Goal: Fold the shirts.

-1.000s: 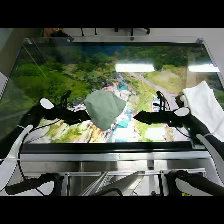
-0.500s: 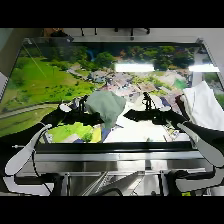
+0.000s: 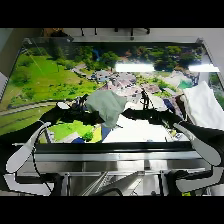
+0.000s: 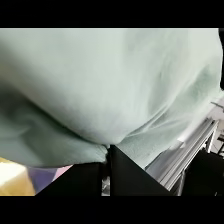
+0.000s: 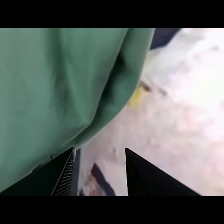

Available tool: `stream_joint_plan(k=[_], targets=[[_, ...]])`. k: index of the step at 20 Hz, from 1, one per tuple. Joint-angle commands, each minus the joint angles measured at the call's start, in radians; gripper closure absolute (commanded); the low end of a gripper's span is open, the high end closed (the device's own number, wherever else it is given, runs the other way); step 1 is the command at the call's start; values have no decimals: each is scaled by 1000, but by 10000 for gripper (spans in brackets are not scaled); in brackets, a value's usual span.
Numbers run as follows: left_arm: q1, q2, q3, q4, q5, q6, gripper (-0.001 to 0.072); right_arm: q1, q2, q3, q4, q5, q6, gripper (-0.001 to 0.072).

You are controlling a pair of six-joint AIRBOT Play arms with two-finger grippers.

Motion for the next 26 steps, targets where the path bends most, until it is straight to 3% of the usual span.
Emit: stream_joint_plan(k=[1, 3, 4, 5, 7, 8, 10, 15, 17, 18, 19, 20, 22, 23, 24, 26], targets=[[-23, -1, 2, -2, -8, 1, 668, 30, -1, 12, 97, -54, -67, 346], [-23, -1, 2, -3, -14, 1, 668, 34, -13, 47, 111, -64, -83, 348], [-23, -1, 2, -3, -22, 1, 669, 37, -27, 70, 111, -64, -82, 378], [-23, 0, 2, -3, -34, 1, 669, 40, -45, 93, 111, -62, -82, 486], [-21, 0, 2, -3, -51, 1, 669, 47, -83, 138, 111, -39, -59, 504], [-21, 1, 2, -3, -58, 1, 668, 52, -93, 152, 111, -26, -60, 651], [-20, 9, 2, -2, -70, 2, 668, 56, -94, 162, 111, -32, -59, 692], [27, 93, 1, 17, -87, 9, 668, 52, -91, 163, 45, -38, -24, 693], [81, 128, 1, 90, -134, 8, 668, 40, -78, 163, -15, -37, 1, 692], [116, 140, 1, 143, -159, 8, 668, 26, -69, 163, -29, -27, 2, 603], [151, 147, 1, 198, -181, 9, 668, 9, -62, 163, -29, -14, 2, 342], [184, 146, 1, 246, -197, 9, 668, -9, -56, 163, -29, 10, 1, 266], [235, 143, 1, 323, -206, 14, 668, -38, -51, 163, -29, 69, 0, 238], [256, 143, 1, 330, -206, 43, 668, -37, -54, 163, -31, 68, 0, 142], [270, 143, 1, 328, -207, 66, 669, -32, -61, 163, -29, 68, 1, 105], [290, 143, 1, 330, -214, 99, 668, -16, -88, 163, -18, 62, 1, 105]])
